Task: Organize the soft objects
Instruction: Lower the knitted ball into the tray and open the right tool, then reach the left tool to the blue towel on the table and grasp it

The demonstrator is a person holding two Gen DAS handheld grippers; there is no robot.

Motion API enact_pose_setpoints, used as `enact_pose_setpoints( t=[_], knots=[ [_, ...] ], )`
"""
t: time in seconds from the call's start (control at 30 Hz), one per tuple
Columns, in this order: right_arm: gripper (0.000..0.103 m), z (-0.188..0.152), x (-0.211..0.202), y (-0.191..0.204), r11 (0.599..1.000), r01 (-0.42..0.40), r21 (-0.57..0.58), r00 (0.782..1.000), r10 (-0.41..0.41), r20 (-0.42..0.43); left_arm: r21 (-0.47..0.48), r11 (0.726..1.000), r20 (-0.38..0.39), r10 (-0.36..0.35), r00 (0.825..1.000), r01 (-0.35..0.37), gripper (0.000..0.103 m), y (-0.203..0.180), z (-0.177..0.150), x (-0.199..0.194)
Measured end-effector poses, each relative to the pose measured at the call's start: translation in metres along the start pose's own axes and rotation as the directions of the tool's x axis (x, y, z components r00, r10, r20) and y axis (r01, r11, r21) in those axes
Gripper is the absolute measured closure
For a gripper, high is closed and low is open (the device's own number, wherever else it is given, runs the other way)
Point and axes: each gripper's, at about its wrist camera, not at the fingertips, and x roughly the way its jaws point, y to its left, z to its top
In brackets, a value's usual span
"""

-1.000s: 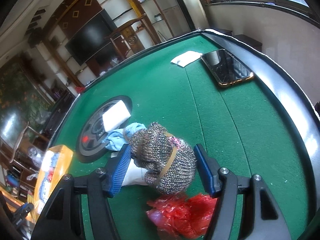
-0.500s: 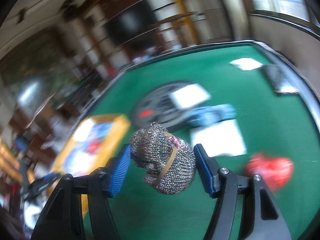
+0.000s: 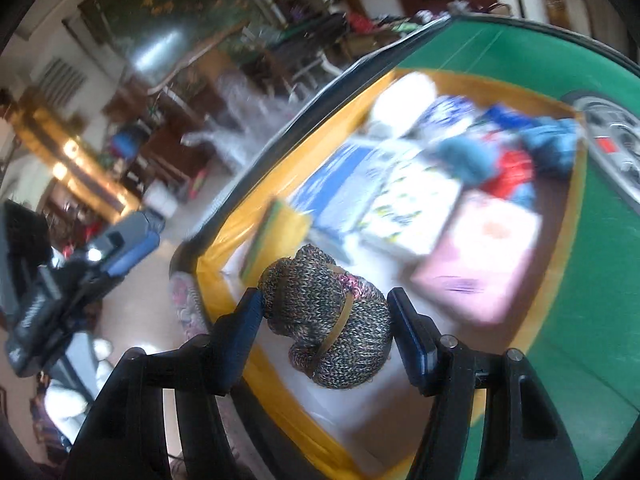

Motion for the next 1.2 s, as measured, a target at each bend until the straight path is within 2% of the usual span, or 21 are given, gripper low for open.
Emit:
enact_pose_setpoints(
  t=[0.13, 0.3, 0.4, 0.5, 0.57, 0.63, 0.73, 0.8, 0.9, 1.0, 1.1, 1.2],
  knots=[
    [0.042, 0.001, 0.019, 0.016, 0.999, 0.037, -0.025, 0.999, -0.038, -0.006, -0.032, 0.999, -0.006, 0.005, 1.000, -0.005, 0.027, 0.014, 0.000, 0.002],
    [0.033, -0.003, 0.013, 0.017, 0.999, 0.008, -0.035, 1.000, -0.009, -0.009, -0.035, 0.999, -0.022, 0.001, 1.000, -0.002, 0.027, 0.015, -0.001, 0.009],
    [0.033, -0.002, -0.007, 0.006, 1.000, -0.005, -0.016, 1.000, 0.005, 0.015, -0.026, 1.000, -0.036, -0.005, 0.999, 0.004, 0.027, 0.010, -0.001, 0.012],
    [0.033, -0.008, -0.037, -0.010, 1.000, -0.002, -0.009, 0.997, 0.003, 0.079, 0.003, 1.000, -0.041, -0.026, 0.999, 0.026, 0.027, -0.001, -0.002, 0.010],
    [0.033, -0.016, -0.062, -0.028, 0.999, 0.039, 0.007, 0.991, -0.039, 0.127, 0.030, 0.998, -0.038, -0.048, 0.998, 0.049, 0.027, -0.011, -0.004, 0.007],
    [0.033, -0.023, -0.092, -0.060, 0.992, 0.113, 0.062, 0.978, -0.122, 0.169, 0.046, 0.994, -0.037, -0.103, 0.994, 0.104, 0.027, -0.021, -0.007, 0.007],
    [0.033, -0.029, -0.137, -0.118, 0.955, 0.215, 0.204, 0.942, -0.258, 0.214, 0.065, 0.978, -0.044, -0.195, 0.980, 0.198, 0.027, -0.038, -0.011, 0.008],
    [0.033, -0.036, -0.176, -0.169, 0.902, 0.284, 0.325, 0.900, -0.367, 0.233, 0.104, 0.966, -0.054, -0.233, 0.971, 0.238, 0.027, -0.056, -0.016, 0.009],
    [0.032, -0.038, -0.209, -0.222, 0.823, 0.354, 0.445, 0.847, -0.483, 0.220, 0.163, 0.948, -0.079, -0.263, 0.962, 0.273, 0.027, -0.082, -0.023, 0.010],
    [0.032, -0.027, -0.225, -0.272, 0.758, 0.347, 0.553, 0.832, -0.521, 0.191, 0.201, 0.936, -0.110, -0.271, 0.956, 0.288, 0.027, -0.103, -0.029, 0.012],
    [0.032, -0.005, -0.215, -0.311, 0.728, 0.318, 0.607, 0.855, -0.497, 0.147, 0.223, 0.931, -0.124, -0.267, 0.956, 0.288, 0.027, -0.116, -0.034, 0.009],
    [0.032, 0.016, -0.191, -0.329, 0.708, 0.347, 0.615, 0.862, -0.499, 0.088, 0.236, 0.932, -0.122, -0.253, 0.960, 0.276, 0.027, -0.120, -0.037, 0.004]
  ],
)
